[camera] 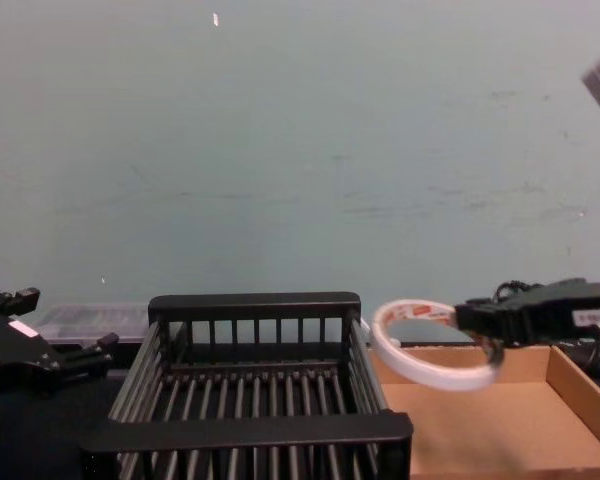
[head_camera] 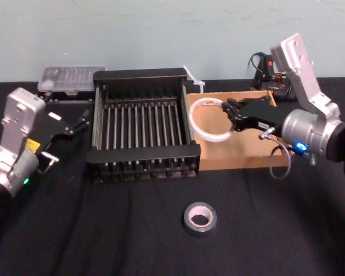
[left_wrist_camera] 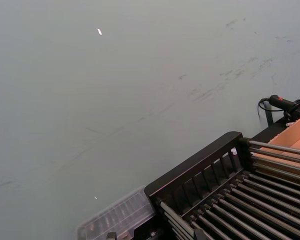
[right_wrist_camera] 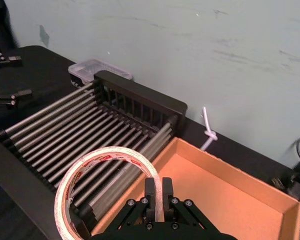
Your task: Pick up the white tape and place it into the black box , Pick up the silver tape and place it into the brown box.
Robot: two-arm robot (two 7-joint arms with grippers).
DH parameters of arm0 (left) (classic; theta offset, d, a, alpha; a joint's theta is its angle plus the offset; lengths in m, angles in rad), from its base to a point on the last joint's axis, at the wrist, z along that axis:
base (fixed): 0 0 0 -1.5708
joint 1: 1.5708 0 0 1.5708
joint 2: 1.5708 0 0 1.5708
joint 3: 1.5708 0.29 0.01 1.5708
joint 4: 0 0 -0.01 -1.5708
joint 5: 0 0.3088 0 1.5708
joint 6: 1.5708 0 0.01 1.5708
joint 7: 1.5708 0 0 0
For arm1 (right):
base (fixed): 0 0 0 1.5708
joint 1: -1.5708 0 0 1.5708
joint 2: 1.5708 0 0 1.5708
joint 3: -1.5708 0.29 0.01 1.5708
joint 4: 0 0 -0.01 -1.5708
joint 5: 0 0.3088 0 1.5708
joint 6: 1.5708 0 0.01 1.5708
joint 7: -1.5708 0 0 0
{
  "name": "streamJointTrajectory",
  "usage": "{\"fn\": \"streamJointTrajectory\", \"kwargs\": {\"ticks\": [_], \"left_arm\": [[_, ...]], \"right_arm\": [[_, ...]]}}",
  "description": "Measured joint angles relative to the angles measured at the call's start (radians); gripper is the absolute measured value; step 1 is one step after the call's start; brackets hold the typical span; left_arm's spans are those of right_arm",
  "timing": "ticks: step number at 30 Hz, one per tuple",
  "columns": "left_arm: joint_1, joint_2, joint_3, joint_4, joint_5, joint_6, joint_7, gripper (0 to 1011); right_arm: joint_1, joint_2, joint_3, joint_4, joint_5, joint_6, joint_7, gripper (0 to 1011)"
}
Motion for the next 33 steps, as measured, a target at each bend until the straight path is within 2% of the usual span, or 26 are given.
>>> {"fn": "streamJointTrajectory", "kwargs": {"ticks": [15,33], "left_arm": [[0.0,0.0,0.0,0.0,0.0,0.0,0.0,1001],[0.0,0.0,0.0,0.0,0.0,0.0,0.0,1001]], "right_arm": [[0.065,-0.059,-0.054,0.039,-0.035,0.012,0.008,92],[0.14,-0.135,-0.106,0.159,-0.082,-0.01,0.034,91]]}}
